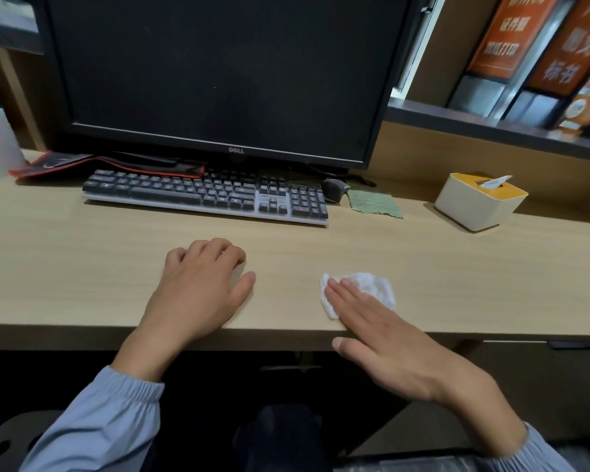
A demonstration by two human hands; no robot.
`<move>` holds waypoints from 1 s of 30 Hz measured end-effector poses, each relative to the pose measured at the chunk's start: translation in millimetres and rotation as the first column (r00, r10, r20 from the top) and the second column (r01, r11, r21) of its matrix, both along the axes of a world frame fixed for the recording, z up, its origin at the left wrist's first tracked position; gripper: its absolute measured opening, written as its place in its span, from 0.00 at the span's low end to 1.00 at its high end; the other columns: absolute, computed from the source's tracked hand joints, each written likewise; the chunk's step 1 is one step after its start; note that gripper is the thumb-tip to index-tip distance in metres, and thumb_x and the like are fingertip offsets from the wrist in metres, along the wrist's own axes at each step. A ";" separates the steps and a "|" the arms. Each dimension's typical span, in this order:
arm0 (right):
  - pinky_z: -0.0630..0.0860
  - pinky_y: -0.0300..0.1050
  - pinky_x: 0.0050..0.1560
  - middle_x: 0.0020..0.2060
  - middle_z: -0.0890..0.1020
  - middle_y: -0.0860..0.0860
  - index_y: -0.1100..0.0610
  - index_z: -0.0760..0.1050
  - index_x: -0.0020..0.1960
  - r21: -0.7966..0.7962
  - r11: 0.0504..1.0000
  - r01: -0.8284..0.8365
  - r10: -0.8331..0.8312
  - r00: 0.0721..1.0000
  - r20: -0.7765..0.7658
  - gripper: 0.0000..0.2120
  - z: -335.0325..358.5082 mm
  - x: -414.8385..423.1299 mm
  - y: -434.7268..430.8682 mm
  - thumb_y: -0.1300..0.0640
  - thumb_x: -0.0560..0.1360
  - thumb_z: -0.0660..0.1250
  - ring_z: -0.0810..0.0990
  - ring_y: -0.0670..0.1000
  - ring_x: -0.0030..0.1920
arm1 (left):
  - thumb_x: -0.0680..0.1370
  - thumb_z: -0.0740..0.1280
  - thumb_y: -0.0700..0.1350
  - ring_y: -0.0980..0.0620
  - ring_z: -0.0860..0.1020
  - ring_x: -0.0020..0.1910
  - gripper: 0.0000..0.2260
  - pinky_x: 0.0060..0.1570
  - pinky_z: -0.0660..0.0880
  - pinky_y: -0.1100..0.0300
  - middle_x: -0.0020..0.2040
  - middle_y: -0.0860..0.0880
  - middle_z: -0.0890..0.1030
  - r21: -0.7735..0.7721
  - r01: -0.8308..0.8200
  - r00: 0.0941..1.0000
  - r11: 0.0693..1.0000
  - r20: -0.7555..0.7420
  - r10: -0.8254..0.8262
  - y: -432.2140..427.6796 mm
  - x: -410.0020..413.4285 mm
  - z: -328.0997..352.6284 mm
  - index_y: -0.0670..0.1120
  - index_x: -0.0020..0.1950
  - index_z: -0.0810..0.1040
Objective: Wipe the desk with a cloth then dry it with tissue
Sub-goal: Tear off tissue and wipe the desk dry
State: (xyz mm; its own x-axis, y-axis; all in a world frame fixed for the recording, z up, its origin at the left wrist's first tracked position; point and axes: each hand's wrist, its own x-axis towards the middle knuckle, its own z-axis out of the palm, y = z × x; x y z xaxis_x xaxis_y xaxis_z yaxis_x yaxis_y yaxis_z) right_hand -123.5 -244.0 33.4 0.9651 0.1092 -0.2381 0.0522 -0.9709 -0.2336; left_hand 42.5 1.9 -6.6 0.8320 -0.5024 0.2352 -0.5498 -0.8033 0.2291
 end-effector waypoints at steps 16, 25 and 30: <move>0.36 0.40 0.79 0.80 0.36 0.32 0.41 0.38 0.84 0.064 0.996 0.056 -0.050 0.994 -0.092 0.28 6.9 85.7 -7.4 0.38 0.86 0.42 0.33 0.31 0.77 | 0.84 0.53 0.63 0.53 0.69 0.69 0.19 0.68 0.62 0.49 0.67 0.58 0.72 -0.028 0.014 1.000 1.000 0.029 -0.013 1.3 -0.5 -5.1 0.57 0.68 0.72; 0.38 0.39 0.74 0.82 0.41 0.35 0.42 0.43 0.85 0.115 0.988 0.105 -0.093 0.990 -0.106 0.29 10.9 146.8 -19.7 0.38 0.86 0.41 0.38 0.34 0.78 | 0.83 0.53 0.62 0.52 0.69 0.68 0.19 0.67 0.63 0.49 0.67 0.58 0.72 -0.032 0.015 0.999 0.999 0.039 -0.014 1.8 -1.2 -5.4 0.56 0.68 0.72; 0.38 0.42 0.76 0.83 0.41 0.39 0.46 0.42 0.85 0.066 0.992 0.112 -0.103 0.987 -0.125 0.30 17.8 159.1 -16.9 0.38 0.86 0.41 0.38 0.40 0.81 | 0.84 0.53 0.62 0.53 0.68 0.69 0.19 0.68 0.62 0.49 0.68 0.58 0.72 -0.026 0.012 0.999 1.000 0.036 -0.012 0.9 0.7 -4.3 0.56 0.69 0.72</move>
State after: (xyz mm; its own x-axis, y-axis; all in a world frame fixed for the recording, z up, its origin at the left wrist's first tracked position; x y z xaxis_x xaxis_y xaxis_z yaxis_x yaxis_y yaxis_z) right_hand 35.5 -260.9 51.2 0.9368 0.0279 -0.3488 -0.0843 -0.9495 -0.3022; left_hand 43.3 2.8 -10.8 0.8168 -0.5055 0.2780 -0.5676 -0.7905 0.2300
